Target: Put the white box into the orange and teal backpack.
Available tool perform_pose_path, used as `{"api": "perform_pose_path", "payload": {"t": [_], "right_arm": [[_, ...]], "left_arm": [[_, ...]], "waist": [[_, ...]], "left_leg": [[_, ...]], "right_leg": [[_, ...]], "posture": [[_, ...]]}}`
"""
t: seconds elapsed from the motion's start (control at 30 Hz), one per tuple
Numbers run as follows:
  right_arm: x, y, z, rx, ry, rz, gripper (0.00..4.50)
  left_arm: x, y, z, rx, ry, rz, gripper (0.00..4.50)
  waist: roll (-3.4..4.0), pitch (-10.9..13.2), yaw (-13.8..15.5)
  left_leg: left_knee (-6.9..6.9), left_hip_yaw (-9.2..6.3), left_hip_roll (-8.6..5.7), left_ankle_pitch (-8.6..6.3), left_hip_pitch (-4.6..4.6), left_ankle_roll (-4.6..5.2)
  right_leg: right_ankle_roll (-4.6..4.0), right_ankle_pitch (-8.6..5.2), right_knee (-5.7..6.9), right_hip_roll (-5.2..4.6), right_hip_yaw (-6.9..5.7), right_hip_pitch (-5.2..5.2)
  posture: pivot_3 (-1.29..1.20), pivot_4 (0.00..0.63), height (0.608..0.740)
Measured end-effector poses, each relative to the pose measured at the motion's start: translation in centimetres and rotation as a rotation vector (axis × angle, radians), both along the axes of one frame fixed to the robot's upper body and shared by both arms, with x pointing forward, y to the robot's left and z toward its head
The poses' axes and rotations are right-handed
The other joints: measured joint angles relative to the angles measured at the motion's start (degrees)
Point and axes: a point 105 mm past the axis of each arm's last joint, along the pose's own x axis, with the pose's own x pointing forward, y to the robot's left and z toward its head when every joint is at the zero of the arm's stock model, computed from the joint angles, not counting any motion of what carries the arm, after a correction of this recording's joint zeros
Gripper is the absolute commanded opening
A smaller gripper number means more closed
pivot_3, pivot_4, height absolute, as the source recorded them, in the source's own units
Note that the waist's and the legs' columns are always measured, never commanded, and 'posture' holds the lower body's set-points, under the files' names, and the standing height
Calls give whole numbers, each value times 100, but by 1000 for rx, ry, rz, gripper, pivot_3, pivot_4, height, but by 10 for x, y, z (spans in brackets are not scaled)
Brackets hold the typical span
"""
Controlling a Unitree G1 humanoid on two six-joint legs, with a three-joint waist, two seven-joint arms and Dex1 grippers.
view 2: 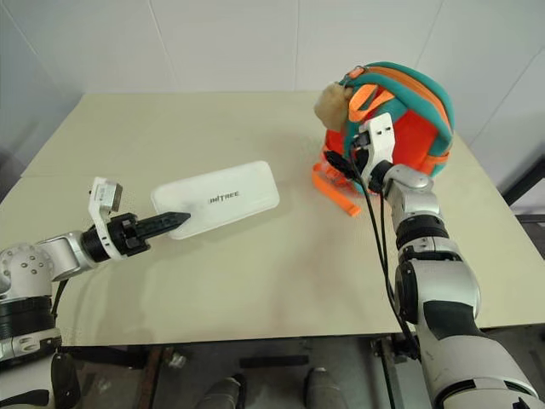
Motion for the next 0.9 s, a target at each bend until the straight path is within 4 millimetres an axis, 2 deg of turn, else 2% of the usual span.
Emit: {"api": "perform_pose_path", "payload": {"t": [0.17,0.27,0.4,0.43,0.47,0.6,0.7,0.8,0.9], "right_arm": [[-26,28,30,18,-102,285,101],[-49,38,45,21,-132,436,45],[-79,50,44,21,-93,574,45],[-91,51,44,18,-74,606,45],[-111,51,41,6,-50,657,45],[-176,61,28,-37,66,848,45],[-209,67,21,-52,146,949,45],[-224,67,17,-55,202,983,45],[-226,61,10,-61,242,960,45]], "left_arm": [[3,13,8,-14,-55,74,1276],[7,23,10,-26,-74,129,1276],[11,34,11,-35,-88,180,1276],[12,36,11,-34,-93,188,1276],[14,40,12,-36,-107,205,1276],[17,66,5,-28,-113,295,1276],[18,70,-1,-28,-113,302,1276],[18,69,-1,-32,-128,288,1276],[17,64,-1,-25,-137,258,1276]], "waist": [[0,0,-90],[0,0,-91],[0,0,-80],[1,0,-66],[1,0,-39],[0,0,38],[-4,-1,97],[-6,-2,166],[-9,-4,220]], "left_leg": [[2,-2,2,1,3,3],[-1,-7,4,1,3,3],[0,-5,3,0,-2,4],[-2,-6,3,-1,-4,6],[-5,-11,4,-3,-8,8],[-6,-4,6,-14,-12,22],[4,-4,5,-15,-11,26],[10,-4,3,-11,-2,29],[15,-3,3,-6,1,32]], "right_leg": [[0,0,11,2,0,0],[-1,0,15,3,-2,-5],[-1,0,20,1,-2,-8],[-1,-1,19,1,-2,-10],[-2,-1,22,1,-5,-12],[-9,-6,4,0,-4,-17],[-10,-7,2,-1,-4,-14],[-11,-2,2,-2,-4,-2],[-13,3,2,-1,-5,3]], "posture": [[0,150,740],[0,150,740],[0,150,740],[0,150,740],[0,150,740],[0,150,740],[0,150,740],[0,150,740],[0,150,740]]}}
